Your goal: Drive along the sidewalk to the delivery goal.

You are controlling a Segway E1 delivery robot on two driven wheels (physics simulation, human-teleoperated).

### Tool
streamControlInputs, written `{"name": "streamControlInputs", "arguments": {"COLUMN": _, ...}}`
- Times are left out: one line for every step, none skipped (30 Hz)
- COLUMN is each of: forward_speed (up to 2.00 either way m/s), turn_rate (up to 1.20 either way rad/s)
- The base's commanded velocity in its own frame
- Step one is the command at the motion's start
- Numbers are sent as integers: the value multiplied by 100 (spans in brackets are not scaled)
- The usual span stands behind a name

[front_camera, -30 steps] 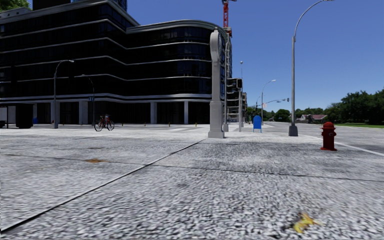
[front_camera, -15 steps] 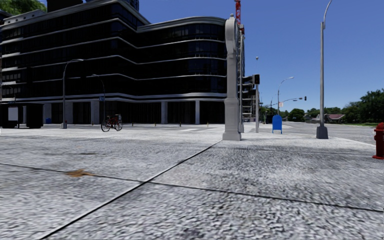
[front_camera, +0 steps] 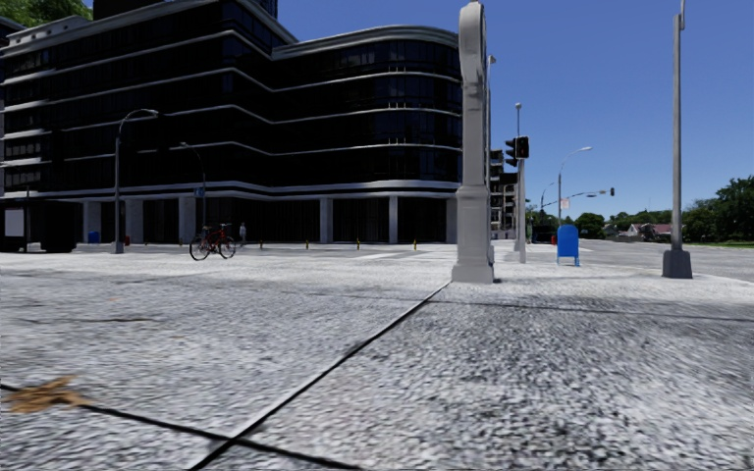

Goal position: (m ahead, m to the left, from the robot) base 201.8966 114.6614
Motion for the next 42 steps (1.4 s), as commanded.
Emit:
{"name": "streamControlInputs", "arguments": {"forward_speed": 200, "turn_rate": 0}}
{"name": "streamControlInputs", "arguments": {"forward_speed": 200, "turn_rate": 0}}
{"name": "streamControlInputs", "arguments": {"forward_speed": 200, "turn_rate": 0}}
{"name": "streamControlInputs", "arguments": {"forward_speed": 200, "turn_rate": 0}}
{"name": "streamControlInputs", "arguments": {"forward_speed": 200, "turn_rate": 0}}
{"name": "streamControlInputs", "arguments": {"forward_speed": 200, "turn_rate": 0}}
{"name": "streamControlInputs", "arguments": {"forward_speed": 200, "turn_rate": 0}}
{"name": "streamControlInputs", "arguments": {"forward_speed": 200, "turn_rate": 0}}
{"name": "streamControlInputs", "arguments": {"forward_speed": 200, "turn_rate": 0}}
{"name": "streamControlInputs", "arguments": {"forward_speed": 200, "turn_rate": 0}}
{"name": "streamControlInputs", "arguments": {"forward_speed": 200, "turn_rate": 0}}
{"name": "streamControlInputs", "arguments": {"forward_speed": 200, "turn_rate": 0}}
{"name": "streamControlInputs", "arguments": {"forward_speed": 200, "turn_rate": 0}}
{"name": "streamControlInputs", "arguments": {"forward_speed": 200, "turn_rate": 0}}
{"name": "streamControlInputs", "arguments": {"forward_speed": 200, "turn_rate": 0}}
{"name": "streamControlInputs", "arguments": {"forward_speed": 200, "turn_rate": 0}}
{"name": "streamControlInputs", "arguments": {"forward_speed": 200, "turn_rate": 0}}
{"name": "streamControlInputs", "arguments": {"forward_speed": 200, "turn_rate": 0}}
{"name": "streamControlInputs", "arguments": {"forward_speed": 200, "turn_rate": 0}}
{"name": "streamControlInputs", "arguments": {"forward_speed": 200, "turn_rate": 0}}
{"name": "streamControlInputs", "arguments": {"forward_speed": 200, "turn_rate": 0}}
{"name": "streamControlInputs", "arguments": {"forward_speed": 200, "turn_rate": 0}}
{"name": "streamControlInputs", "arguments": {"forward_speed": 200, "turn_rate": 0}}
{"name": "streamControlInputs", "arguments": {"forward_speed": 200, "turn_rate": 0}}
{"name": "streamControlInputs", "arguments": {"forward_speed": 200, "turn_rate": 0}}
{"name": "streamControlInputs", "arguments": {"forward_speed": 200, "turn_rate": 0}}
{"name": "streamControlInputs", "arguments": {"forward_speed": 200, "turn_rate": 0}}
{"name": "streamControlInputs", "arguments": {"forward_speed": 200, "turn_rate": 0}}
{"name": "streamControlInputs", "arguments": {"forward_speed": 200, "turn_rate": 0}}
{"name": "streamControlInputs", "arguments": {"forward_speed": 200, "turn_rate": 0}}
{"name": "streamControlInputs", "arguments": {"forward_speed": 200, "turn_rate": 0}}
{"name": "streamControlInputs", "arguments": {"forward_speed": 200, "turn_rate": 0}}
{"name": "streamControlInputs", "arguments": {"forward_speed": 200, "turn_rate": 0}}
{"name": "streamControlInputs", "arguments": {"forward_speed": 200, "turn_rate": 0}}
{"name": "streamControlInputs", "arguments": {"forward_speed": 200, "turn_rate": 0}}
{"name": "streamControlInputs", "arguments": {"forward_speed": 200, "turn_rate": 0}}
{"name": "streamControlInputs", "arguments": {"forward_speed": 200, "turn_rate": 0}}
{"name": "streamControlInputs", "arguments": {"forward_speed": 200, "turn_rate": 0}}
{"name": "streamControlInputs", "arguments": {"forward_speed": 200, "turn_rate": 0}}
{"name": "streamControlInputs", "arguments": {"forward_speed": 200, "turn_rate": 0}}
{"name": "streamControlInputs", "arguments": {"forward_speed": 200, "turn_rate": 0}}
{"name": "streamControlInputs", "arguments": {"forward_speed": 200, "turn_rate": 0}}
